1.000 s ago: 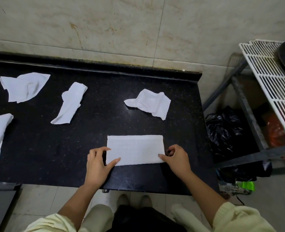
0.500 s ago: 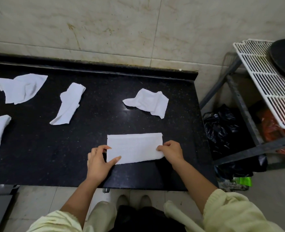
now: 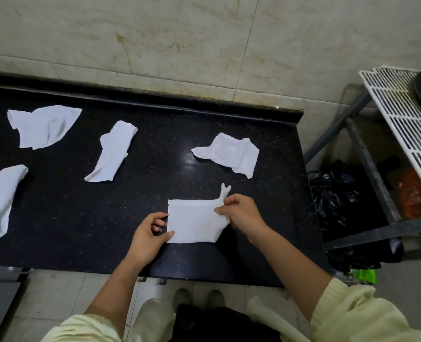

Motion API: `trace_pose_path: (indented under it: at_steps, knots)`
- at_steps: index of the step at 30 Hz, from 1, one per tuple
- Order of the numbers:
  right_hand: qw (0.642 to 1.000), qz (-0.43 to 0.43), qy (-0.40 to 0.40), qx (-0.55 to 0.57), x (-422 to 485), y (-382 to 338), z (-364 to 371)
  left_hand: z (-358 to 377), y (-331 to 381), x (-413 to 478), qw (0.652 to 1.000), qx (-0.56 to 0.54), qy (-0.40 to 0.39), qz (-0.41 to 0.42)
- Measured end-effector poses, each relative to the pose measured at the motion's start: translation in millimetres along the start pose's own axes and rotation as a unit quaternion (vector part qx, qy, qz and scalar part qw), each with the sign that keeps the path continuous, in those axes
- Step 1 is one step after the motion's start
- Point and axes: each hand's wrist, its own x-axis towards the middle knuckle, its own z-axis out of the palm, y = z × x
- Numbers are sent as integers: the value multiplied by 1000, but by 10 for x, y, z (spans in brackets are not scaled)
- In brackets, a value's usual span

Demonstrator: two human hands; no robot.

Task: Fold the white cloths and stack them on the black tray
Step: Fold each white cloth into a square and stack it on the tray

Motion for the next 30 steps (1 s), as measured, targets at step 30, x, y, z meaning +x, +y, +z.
trace_pose_path:
  at_steps: [30]
  knots:
    - [990, 28, -90, -104, 192, 41, 779, -187, 81, 49, 991, -96, -37, -86]
